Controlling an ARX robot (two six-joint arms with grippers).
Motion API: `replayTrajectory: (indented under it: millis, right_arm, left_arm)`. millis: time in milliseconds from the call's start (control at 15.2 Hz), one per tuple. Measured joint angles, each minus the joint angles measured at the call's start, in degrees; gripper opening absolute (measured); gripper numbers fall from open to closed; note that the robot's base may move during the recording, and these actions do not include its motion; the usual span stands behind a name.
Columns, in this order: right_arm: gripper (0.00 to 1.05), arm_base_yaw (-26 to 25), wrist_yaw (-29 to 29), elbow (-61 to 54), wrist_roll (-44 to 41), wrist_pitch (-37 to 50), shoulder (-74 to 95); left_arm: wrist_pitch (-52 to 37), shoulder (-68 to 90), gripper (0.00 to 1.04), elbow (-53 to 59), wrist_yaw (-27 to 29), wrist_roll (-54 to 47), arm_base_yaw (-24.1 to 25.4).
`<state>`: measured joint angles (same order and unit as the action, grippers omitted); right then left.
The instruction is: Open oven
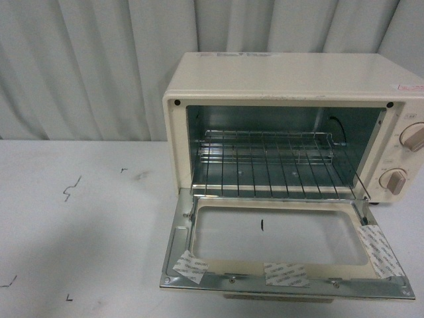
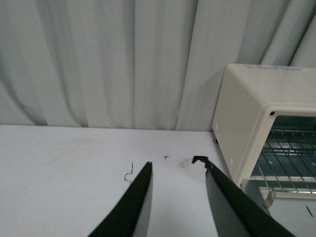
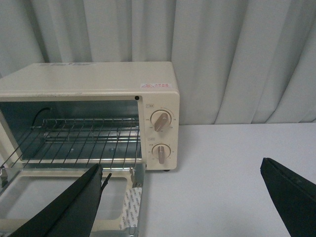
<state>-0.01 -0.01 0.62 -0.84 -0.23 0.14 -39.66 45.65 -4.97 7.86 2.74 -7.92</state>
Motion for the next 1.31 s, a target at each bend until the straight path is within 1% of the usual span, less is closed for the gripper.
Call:
replayTrajectory:
  millis: [131,197,262,328,590,852,1049,1311]
  right_arm:
    - [0.98,0.0,0.0,0.0,0.0,0.0,0.0]
    - [0.98,0.0,0.0,0.0,0.0,0.0,0.0]
    - [0.98,0.0,0.0,0.0,0.0,0.0,0.0]
    - [0.98,0.0,0.1,0.0,0.0,0.0,0.0]
    - [0.98,0.0,0.0,0.0,0.0,0.0,0.0]
    - [0.98,0.0,0.0,0.0,0.0,0.0,0.0]
    - [0.98,0.0,0.0,0.0,0.0,0.0,0.0]
    - [0.98,0.0,0.0,0.0,0.0,0.0,0.0]
  left_arm:
    - [3.4,-5.3,0.12,1.5,-1.7,-1.5,1.9]
    - [0.6,-6.4,0.01,3.0,-3.1,-1.6,3.2]
    - [3.0,-7.9,0.02,4.3,-7.2,-1.8,7.2]
    - [6.0,-10.1,0.02,4.4,-7.2,-1.7,8.2]
    - [15.3,-20.8,0.02,4.4,-7.8,-1.7,7.9]
    - [22.3,-28.2,0.02,4.4,-7.8,-1.7,7.9]
    - [23.8,-30.1,0.02,4.4,-7.8,-1.7,7.9]
    - [29.6,-35.6,0.02,4.4,-7.8,-1.7,7.9]
